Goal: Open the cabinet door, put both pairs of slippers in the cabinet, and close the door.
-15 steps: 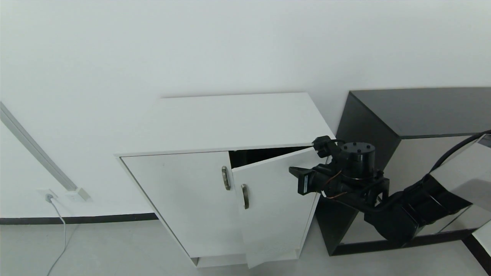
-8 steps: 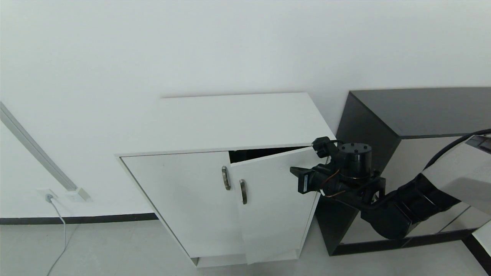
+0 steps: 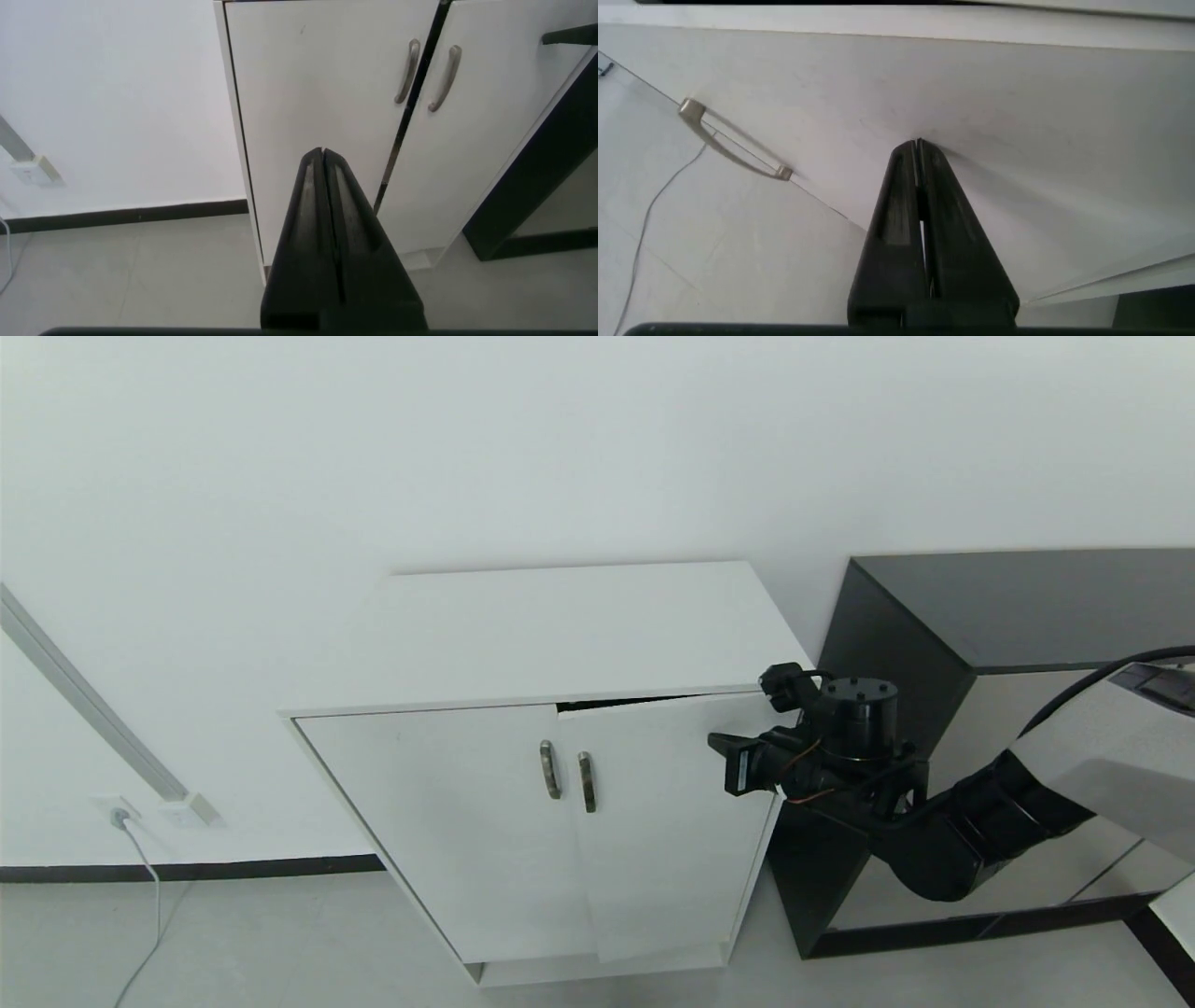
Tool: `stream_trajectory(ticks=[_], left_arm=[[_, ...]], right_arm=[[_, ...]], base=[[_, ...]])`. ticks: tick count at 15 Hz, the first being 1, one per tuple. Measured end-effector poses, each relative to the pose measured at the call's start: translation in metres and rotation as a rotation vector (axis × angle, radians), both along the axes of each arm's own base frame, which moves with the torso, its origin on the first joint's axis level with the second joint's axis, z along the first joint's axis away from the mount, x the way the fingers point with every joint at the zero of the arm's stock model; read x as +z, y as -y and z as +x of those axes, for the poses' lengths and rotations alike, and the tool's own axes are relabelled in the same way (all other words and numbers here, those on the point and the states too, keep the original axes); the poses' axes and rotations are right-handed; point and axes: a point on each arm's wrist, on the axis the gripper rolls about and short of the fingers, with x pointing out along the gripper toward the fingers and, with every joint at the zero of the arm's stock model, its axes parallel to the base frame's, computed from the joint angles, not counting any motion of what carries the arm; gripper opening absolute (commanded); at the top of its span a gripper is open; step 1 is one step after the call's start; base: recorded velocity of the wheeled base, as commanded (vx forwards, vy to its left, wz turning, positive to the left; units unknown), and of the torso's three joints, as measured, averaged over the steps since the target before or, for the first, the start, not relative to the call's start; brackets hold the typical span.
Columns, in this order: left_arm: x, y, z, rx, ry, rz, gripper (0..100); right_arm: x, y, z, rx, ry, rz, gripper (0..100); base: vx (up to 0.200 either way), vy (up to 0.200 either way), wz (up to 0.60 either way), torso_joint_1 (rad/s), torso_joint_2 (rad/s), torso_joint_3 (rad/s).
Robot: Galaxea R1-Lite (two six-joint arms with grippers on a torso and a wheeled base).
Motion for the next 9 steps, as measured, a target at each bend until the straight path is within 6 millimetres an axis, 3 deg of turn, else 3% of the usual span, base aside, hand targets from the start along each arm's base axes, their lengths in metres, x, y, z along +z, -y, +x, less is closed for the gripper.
stream_trajectory(ticks=[9], left_arm=[[-0.0001, 0.0000, 0.0000, 0.000, 0.000, 0.000, 0]], right_arm=[[-0.0018, 0.0031, 0.0059, -0.014, 0.001, 0.000, 0]], base=[[0.000, 0.000, 0.00, 0.000, 0.00, 0.000]])
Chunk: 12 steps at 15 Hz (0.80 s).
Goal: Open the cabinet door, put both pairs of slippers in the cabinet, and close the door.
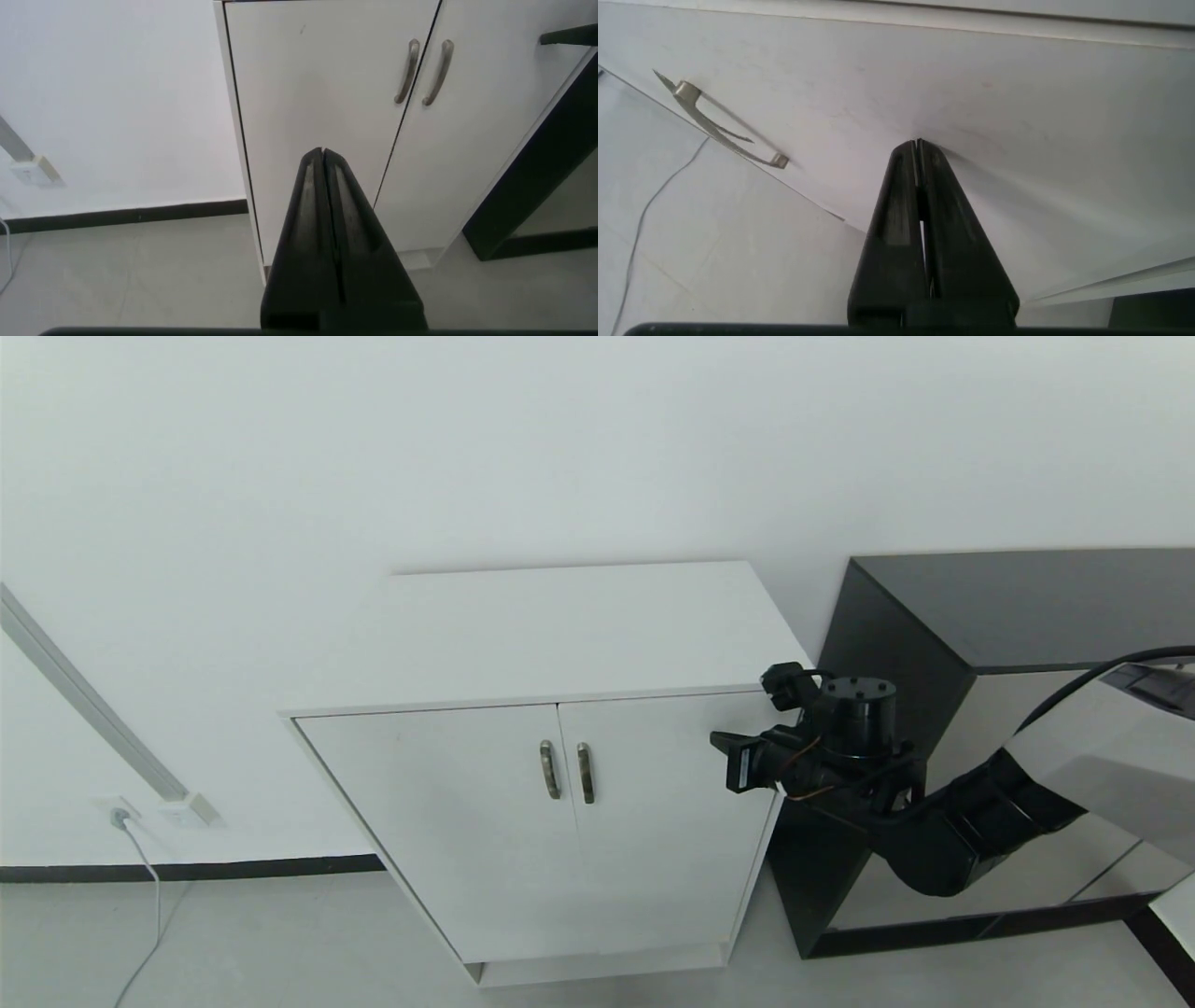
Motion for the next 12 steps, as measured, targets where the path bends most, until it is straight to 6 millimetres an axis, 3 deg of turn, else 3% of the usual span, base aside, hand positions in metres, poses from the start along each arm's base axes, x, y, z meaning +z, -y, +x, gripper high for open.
stream_trajectory(ticks=[12], left_arm=[[0.0000, 0.0000, 0.0000, 0.000, 0.000, 0.000, 0]], right_arm=[[0.0007, 0.0036, -0.0008, -0.007, -0.001, 0.001, 0]], base=[[0.000, 0.000, 0.00, 0.000, 0.00, 0.000]])
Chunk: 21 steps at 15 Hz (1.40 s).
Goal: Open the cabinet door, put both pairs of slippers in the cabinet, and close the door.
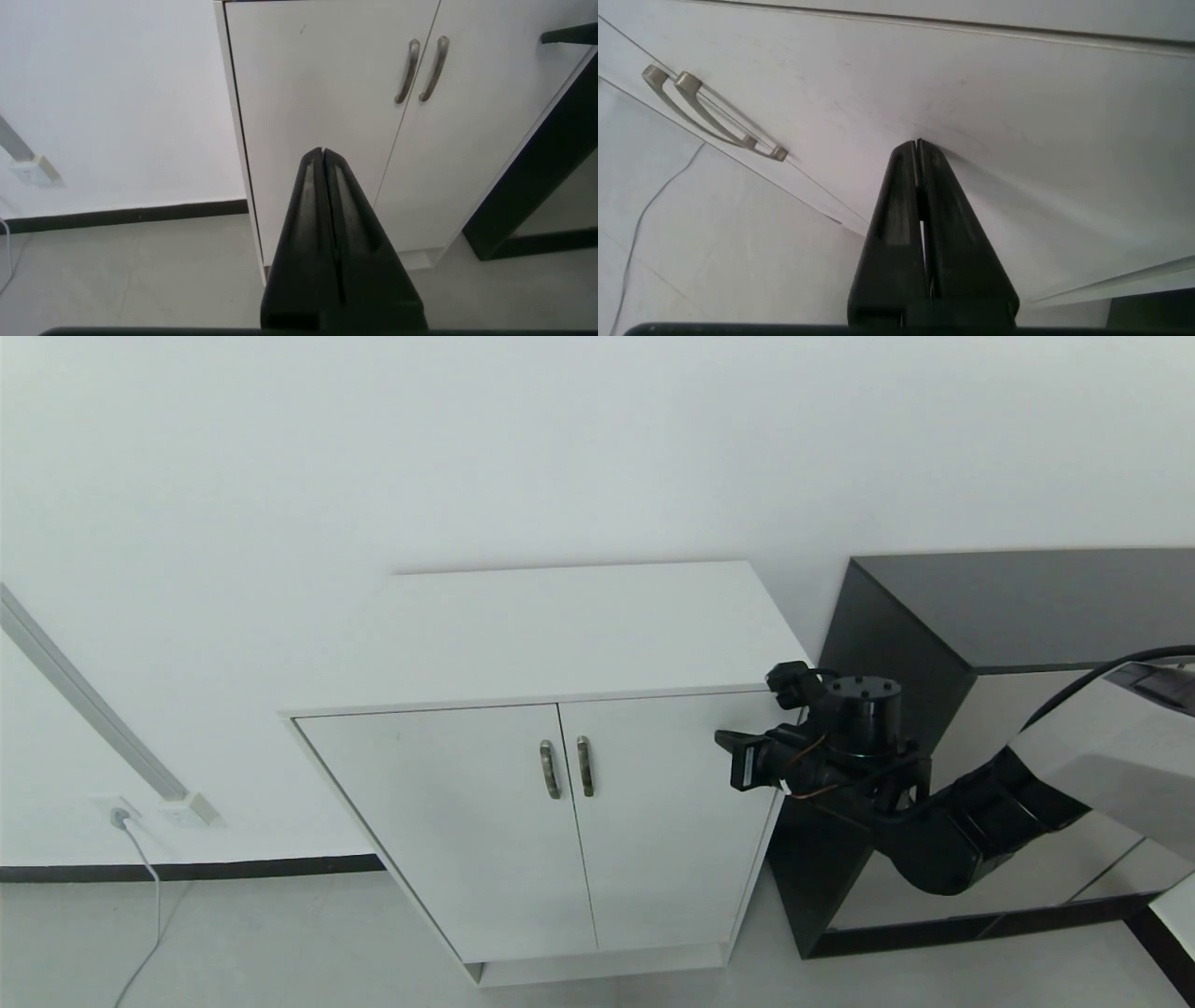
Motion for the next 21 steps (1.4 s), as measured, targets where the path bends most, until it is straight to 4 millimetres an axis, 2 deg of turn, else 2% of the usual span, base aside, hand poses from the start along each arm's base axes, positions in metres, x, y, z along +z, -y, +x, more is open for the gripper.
stream_trajectory(ticks=[3, 7, 10, 12, 14, 16, 18, 21], left_arm=[[0.000, 0.000, 0.000, 0.000, 0.000, 0.000, 0], [0.000, 0.000, 0.000, 0.000, 0.000, -0.001, 0], [0.000, 0.000, 0.000, 0.000, 0.000, -0.001, 0], [0.000, 0.000, 0.000, 0.000, 0.000, -0.001, 0], [0.000, 0.000, 0.000, 0.000, 0.000, -0.001, 0], [0.000, 0.000, 0.000, 0.000, 0.000, -0.001, 0], [0.000, 0.000, 0.000, 0.000, 0.000, -0.001, 0], [0.000, 0.000, 0.000, 0.000, 0.001, -0.001, 0]], right_arm=[[0.011, 0.009, -0.021, 0.006, -0.004, -0.001, 0], [0.038, 0.037, -0.071, -0.003, 0.002, 0.014, 0], [0.053, 0.076, -0.104, -0.106, 0.023, 0.019, 0], [0.060, 0.111, -0.121, -0.216, 0.045, 0.019, 0], [0.060, 0.148, -0.142, -0.341, 0.070, -0.020, 0], [0.056, 0.176, -0.165, -0.449, 0.094, -0.070, 0], [0.053, 0.192, -0.190, -0.526, 0.113, -0.089, 0], [0.036, 0.200, -0.229, -0.581, 0.116, -0.122, 0]], base=[[0.000, 0.000, 0.00, 0.000, 0.00, 0.000], [0.000, 0.000, 0.00, 0.000, 0.00, 0.000], [0.000, 0.000, 0.00, 0.000, 0.00, 0.000], [0.000, 0.000, 0.00, 0.000, 0.00, 0.000], [0.000, 0.000, 0.00, 0.000, 0.00, 0.000], [0.000, 0.000, 0.00, 0.000, 0.00, 0.000], [0.000, 0.000, 0.00, 0.000, 0.00, 0.000], [0.000, 0.000, 0.00, 0.000, 0.00, 0.000]])
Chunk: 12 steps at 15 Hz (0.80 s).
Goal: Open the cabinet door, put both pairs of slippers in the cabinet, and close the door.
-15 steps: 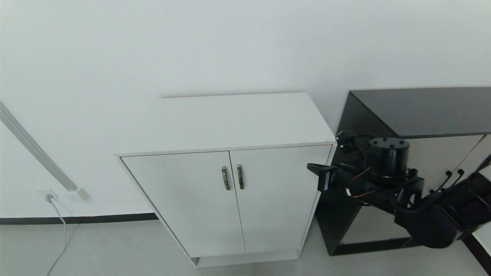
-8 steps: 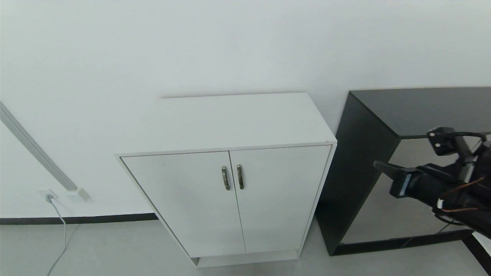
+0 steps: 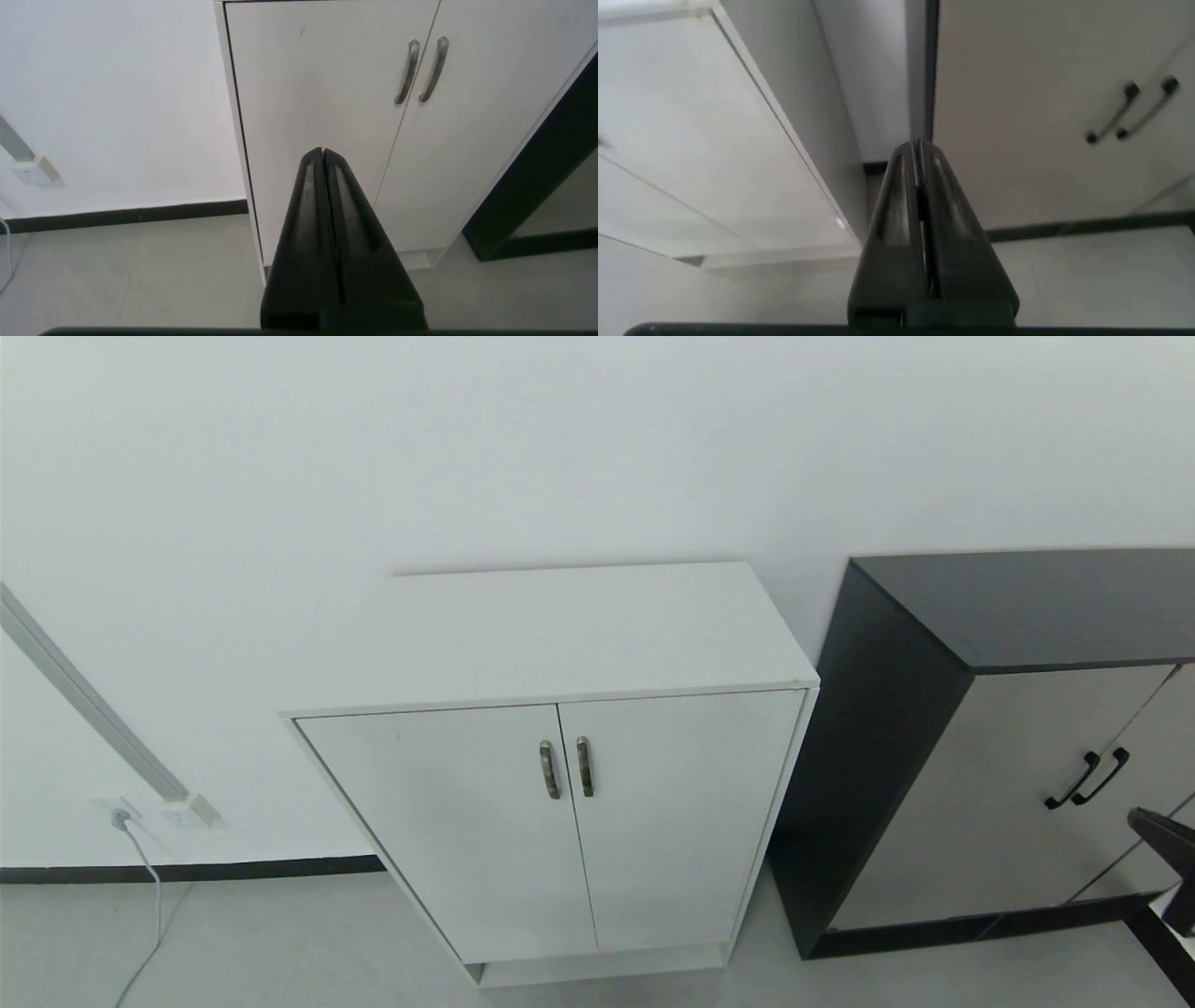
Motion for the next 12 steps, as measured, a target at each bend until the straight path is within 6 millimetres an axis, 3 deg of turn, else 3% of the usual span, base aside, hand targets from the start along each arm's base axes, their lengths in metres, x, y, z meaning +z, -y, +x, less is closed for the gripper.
stream_trajectory(ticks=[6, 12], left_arm=[[0.000, 0.000, 0.000, 0.000, 0.000, 0.000, 0], [0.000, 0.000, 0.000, 0.000, 0.000, 0.000, 0]], right_arm=[[-0.028, -0.001, -0.056, 0.008, -0.140, -0.009, 0], [-0.048, -0.005, -0.102, 0.077, -0.171, 0.002, 0]], base=[[0.000, 0.000, 0.00, 0.000, 0.00, 0.000], [0.000, 0.000, 0.00, 0.000, 0.00, 0.000]])
